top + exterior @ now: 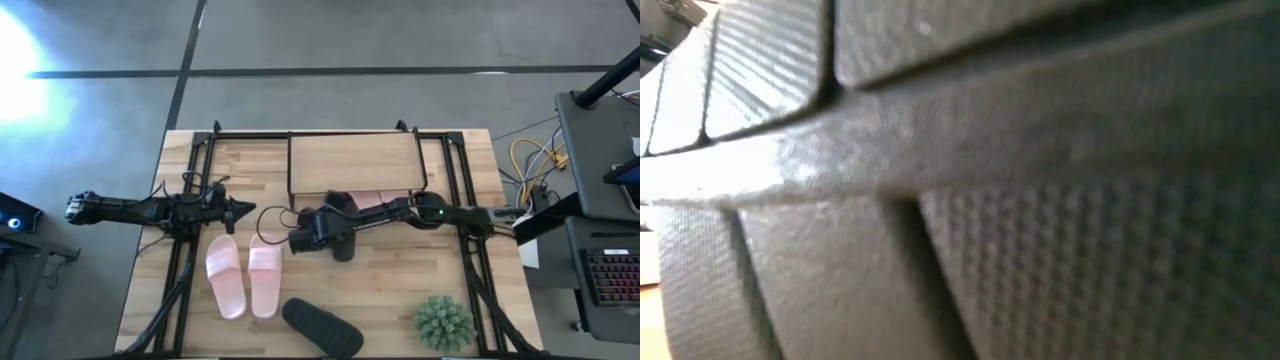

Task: Pick and place slides into the shelf
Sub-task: Put the black slide under the shelf

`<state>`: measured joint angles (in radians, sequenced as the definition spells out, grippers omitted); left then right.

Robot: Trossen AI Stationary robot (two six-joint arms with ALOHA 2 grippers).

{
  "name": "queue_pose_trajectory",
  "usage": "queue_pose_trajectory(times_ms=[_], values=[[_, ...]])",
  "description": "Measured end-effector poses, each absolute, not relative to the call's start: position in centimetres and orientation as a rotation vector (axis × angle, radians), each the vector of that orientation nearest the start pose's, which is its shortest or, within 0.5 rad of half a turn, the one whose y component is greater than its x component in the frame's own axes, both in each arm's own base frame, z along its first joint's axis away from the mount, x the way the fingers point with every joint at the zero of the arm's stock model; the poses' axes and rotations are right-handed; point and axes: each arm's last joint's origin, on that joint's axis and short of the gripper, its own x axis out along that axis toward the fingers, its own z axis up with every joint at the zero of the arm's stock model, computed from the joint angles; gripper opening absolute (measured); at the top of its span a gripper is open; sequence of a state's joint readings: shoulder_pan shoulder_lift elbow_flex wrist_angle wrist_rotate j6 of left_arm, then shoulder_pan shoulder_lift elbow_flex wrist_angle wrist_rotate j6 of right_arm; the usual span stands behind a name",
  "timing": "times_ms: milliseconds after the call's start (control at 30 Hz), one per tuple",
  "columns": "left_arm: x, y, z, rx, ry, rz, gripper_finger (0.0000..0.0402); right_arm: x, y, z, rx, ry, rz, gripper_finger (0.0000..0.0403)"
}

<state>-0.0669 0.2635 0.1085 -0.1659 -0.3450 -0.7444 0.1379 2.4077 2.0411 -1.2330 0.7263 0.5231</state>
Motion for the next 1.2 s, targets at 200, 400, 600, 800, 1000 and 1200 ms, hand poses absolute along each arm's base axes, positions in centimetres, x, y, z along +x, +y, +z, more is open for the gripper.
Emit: queue_pose_trajectory(times_ms=[200, 400, 600, 800, 1000, 1200], values=[[10.7, 0.3, 16.4, -0.667, 0.197, 0.379, 0.0, 46.1, 4.6, 16.6, -0.226, 1.243, -0.837, 0.0009], [10.7, 0.3, 16.4, -0.668, 0.197, 0.378, 0.0, 47.2, 6.9, 20.7, 0.041, 1.198, -0.494, 0.0009], [10.7, 0.3, 16.4, -0.668, 0.197, 0.378, 0.0, 47.5, 9.0, 23.7, 0.363, 1.182, -0.085, 0.0009], [10.7, 0.4, 16.5, -0.64, 0.168, 0.432, 0.0, 46.4, 10.6, 24.4, 0.482, 1.243, -0.061, 0.0023], [10.8, 0.1, 17.1, -0.653, 0.174, 0.312, 0.0, 44.9, 13.9, 25.5, 0.541, 1.285, -0.036, 0.0077], [11.0, -0.7, 17.3, -0.678, 0.244, 0.038, 0.0, 43.4, 17.5, 25.5, 0.569, 1.369, 0.061, 0.0156]])
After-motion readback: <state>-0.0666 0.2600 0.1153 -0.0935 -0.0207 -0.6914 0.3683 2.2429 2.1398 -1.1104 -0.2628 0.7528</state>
